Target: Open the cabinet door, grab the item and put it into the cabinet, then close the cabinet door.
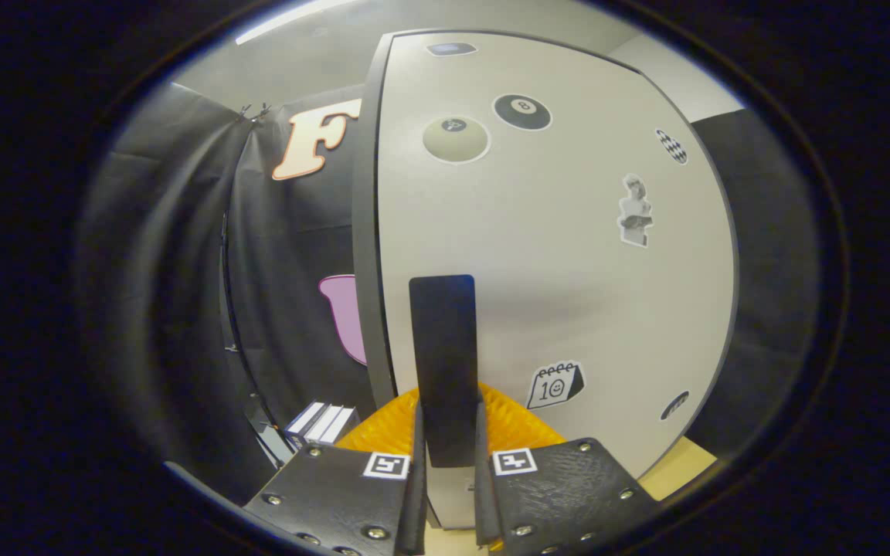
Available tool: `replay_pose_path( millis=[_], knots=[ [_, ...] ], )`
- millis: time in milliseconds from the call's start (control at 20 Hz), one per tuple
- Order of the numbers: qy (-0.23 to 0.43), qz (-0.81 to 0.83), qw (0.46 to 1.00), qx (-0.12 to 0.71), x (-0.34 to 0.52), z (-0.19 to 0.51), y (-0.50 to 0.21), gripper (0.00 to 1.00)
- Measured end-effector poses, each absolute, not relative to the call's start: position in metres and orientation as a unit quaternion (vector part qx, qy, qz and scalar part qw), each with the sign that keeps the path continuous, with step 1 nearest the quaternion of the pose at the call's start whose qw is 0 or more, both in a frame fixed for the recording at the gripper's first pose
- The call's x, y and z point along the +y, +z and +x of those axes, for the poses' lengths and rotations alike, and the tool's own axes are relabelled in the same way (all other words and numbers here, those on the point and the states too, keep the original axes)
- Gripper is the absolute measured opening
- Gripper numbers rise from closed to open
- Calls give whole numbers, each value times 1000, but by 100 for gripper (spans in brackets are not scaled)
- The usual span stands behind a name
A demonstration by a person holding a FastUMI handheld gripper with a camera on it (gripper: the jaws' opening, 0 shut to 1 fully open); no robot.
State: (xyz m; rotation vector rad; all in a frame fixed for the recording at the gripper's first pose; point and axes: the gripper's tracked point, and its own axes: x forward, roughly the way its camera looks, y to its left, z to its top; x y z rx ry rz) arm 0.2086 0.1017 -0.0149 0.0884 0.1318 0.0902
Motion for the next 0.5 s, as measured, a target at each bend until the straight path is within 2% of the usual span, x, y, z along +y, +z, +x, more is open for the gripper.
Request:
replay_pose_path(
  millis=[50,300,500],
  knots=[
    [47,43,996,64,103,212,-16,16],
    [49,50,996,63,94,177,-9,16],
    [42,58,995,67,58,121,-3,16]
  ],
)
